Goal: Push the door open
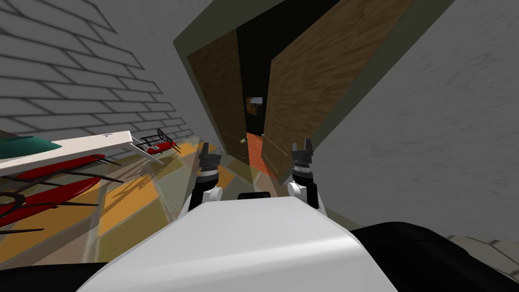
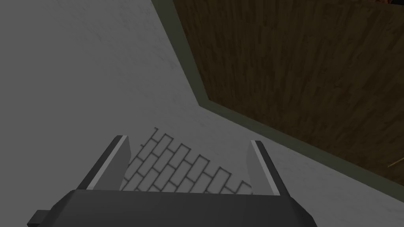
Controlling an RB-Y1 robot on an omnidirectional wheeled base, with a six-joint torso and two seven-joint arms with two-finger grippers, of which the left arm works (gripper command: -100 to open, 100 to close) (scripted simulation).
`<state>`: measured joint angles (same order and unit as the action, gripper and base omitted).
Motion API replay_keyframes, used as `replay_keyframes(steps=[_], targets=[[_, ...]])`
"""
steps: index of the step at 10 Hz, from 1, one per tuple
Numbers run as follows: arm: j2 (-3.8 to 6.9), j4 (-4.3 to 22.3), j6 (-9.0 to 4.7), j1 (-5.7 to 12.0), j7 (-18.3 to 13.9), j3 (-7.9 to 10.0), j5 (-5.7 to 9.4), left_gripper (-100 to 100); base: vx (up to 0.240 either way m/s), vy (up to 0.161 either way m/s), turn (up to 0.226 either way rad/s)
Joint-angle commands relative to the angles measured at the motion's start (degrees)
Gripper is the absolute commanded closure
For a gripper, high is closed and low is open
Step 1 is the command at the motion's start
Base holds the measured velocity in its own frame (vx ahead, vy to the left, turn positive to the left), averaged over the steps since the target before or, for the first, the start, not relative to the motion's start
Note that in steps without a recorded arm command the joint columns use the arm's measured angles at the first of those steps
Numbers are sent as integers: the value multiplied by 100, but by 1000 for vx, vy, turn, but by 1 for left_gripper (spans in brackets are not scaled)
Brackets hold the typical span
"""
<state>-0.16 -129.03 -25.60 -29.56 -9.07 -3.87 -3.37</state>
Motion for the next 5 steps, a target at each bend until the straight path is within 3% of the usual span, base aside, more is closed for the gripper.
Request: replay_keyframes(steps=[1, 5], targets=[[65, 191, -79, 22, -194, -49, 122, -100, 54, 15, -148], [189, 599, -247, 68, -609, -153, 384, -100, 92, 79, -142]])
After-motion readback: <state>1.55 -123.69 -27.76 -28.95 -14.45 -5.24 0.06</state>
